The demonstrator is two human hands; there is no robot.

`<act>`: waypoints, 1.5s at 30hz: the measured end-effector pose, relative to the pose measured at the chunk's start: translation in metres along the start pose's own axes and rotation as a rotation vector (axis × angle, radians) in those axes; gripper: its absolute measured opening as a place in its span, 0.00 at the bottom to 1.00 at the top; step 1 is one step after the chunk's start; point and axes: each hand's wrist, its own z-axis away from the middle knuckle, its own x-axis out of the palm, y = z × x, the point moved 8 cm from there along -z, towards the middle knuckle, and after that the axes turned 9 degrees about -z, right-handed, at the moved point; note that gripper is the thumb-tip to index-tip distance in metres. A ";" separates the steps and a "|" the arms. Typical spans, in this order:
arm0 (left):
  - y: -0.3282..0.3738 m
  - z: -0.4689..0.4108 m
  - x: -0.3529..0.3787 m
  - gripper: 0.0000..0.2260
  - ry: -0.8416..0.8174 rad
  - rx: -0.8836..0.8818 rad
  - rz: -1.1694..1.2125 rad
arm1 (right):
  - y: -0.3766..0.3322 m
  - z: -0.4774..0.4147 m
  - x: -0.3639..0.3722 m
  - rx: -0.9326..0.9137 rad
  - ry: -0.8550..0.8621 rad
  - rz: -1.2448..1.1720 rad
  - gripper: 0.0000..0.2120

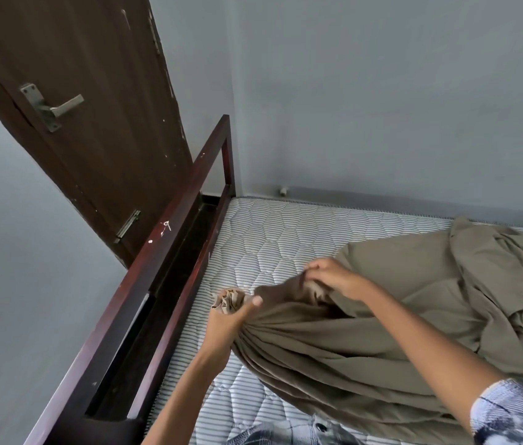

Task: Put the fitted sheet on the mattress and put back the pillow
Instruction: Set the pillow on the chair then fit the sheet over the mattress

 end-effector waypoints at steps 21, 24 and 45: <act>0.008 0.001 0.017 0.13 -0.013 -0.048 0.052 | -0.073 0.028 0.066 -0.072 -0.418 0.315 0.10; 0.011 -0.002 0.011 0.09 0.020 -0.043 0.137 | -0.047 0.014 0.046 -0.094 -0.243 0.684 0.10; 0.018 -0.006 0.028 0.09 -0.150 0.015 -0.028 | -0.086 0.006 0.000 -0.197 0.088 0.208 0.20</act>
